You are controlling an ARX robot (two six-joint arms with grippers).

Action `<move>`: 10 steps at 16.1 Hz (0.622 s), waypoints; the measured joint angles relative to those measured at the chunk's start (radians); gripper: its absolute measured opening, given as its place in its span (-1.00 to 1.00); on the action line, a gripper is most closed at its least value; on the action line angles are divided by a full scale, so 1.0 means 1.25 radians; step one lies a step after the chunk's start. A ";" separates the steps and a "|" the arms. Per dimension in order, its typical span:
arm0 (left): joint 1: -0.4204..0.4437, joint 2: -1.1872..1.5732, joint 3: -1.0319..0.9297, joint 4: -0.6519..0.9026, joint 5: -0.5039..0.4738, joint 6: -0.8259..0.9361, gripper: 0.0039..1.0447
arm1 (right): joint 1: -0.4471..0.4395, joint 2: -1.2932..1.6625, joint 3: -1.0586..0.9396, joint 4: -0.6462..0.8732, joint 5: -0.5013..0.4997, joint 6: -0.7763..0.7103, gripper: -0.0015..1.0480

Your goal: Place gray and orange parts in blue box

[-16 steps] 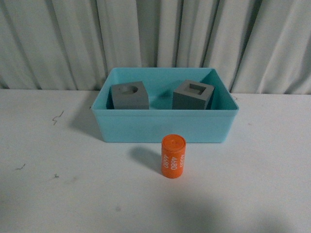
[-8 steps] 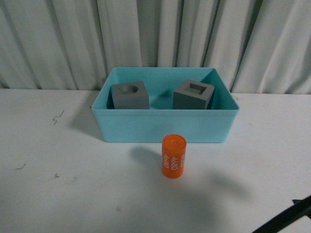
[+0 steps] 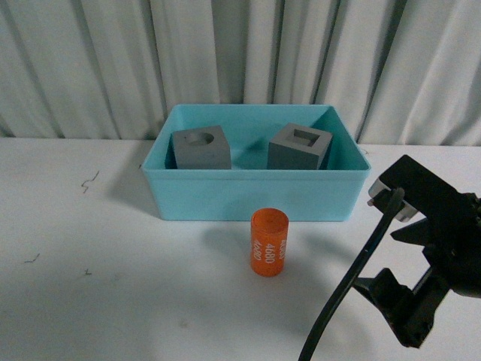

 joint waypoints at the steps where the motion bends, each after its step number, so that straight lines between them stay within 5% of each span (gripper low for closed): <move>1: 0.000 0.000 0.000 0.000 0.000 0.000 0.88 | 0.005 0.026 0.024 0.001 -0.002 0.013 0.87; 7: 0.000 0.000 0.000 0.000 0.000 0.000 0.88 | 0.108 0.072 0.109 -0.067 -0.101 0.099 0.87; 10: 0.000 0.000 0.000 0.000 0.000 0.000 0.88 | 0.115 0.095 0.154 -0.072 -0.088 0.099 0.87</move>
